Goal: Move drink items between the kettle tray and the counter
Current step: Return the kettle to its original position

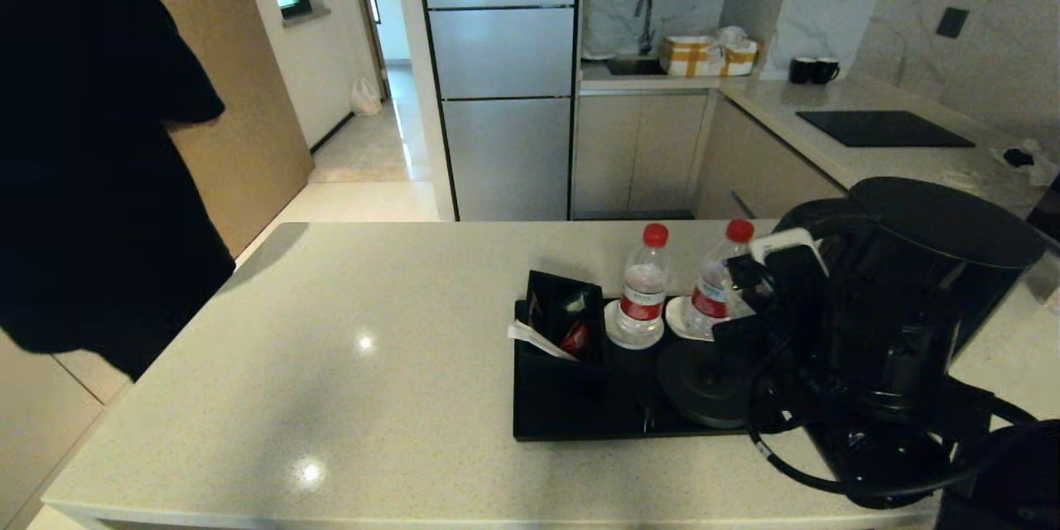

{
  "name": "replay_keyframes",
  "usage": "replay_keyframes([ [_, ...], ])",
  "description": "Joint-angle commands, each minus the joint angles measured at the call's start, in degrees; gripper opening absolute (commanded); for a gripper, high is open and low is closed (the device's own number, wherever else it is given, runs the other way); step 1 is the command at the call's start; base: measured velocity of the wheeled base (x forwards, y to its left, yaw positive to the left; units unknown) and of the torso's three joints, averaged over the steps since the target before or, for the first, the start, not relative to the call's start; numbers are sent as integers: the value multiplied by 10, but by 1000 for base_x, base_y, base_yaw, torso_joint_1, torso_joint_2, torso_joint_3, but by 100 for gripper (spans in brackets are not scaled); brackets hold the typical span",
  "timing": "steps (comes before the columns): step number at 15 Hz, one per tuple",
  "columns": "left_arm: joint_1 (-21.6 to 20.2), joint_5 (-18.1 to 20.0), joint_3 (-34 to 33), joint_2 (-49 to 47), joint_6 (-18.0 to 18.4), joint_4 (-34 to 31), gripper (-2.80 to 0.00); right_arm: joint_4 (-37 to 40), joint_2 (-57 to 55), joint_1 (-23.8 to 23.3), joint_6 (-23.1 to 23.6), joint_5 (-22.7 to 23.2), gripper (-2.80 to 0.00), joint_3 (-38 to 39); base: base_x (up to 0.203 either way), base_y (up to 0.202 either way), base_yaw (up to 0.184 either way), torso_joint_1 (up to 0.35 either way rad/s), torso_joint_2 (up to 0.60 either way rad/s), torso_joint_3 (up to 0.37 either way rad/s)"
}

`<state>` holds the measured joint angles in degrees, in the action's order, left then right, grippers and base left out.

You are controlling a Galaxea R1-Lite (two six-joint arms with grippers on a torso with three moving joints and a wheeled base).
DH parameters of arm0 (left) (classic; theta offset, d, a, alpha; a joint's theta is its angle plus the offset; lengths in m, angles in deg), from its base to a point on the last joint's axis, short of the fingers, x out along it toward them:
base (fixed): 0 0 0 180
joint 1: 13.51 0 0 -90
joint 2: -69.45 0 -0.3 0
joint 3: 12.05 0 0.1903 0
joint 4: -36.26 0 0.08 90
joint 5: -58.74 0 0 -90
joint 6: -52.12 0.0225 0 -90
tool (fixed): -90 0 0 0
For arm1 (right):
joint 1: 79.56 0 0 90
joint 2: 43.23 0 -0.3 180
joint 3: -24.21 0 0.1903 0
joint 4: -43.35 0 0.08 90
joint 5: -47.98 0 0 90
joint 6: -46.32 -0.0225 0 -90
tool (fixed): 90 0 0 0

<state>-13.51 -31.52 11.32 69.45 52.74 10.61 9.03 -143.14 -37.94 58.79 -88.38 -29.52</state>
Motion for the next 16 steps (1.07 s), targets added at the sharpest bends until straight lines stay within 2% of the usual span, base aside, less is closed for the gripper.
replay_keyframes([
  [1, 0, 0, 0, 0, 0, 0, -280, -3, -33, 26, 1, -14, -280, -15, 0, 0, 0, 0, 0, 0],
  [6, 0, 0, 0, 0, 0, 0, -280, -10, -130, 47, -23, -17, -280, -60, 0, 0, 0, 0, 0, 0],
  [11, 0, 0, 0, 0, 0, 0, -280, -38, -224, 48, -31, -12, -280, -125, 0, 0, 0, 0, 0, 0],
  [16, 0, 0, 0, 0, 0, 0, -280, -50, -242, 9, -31, 1, -280, -140, 0, 0, 0, 0, 0, 0],
])
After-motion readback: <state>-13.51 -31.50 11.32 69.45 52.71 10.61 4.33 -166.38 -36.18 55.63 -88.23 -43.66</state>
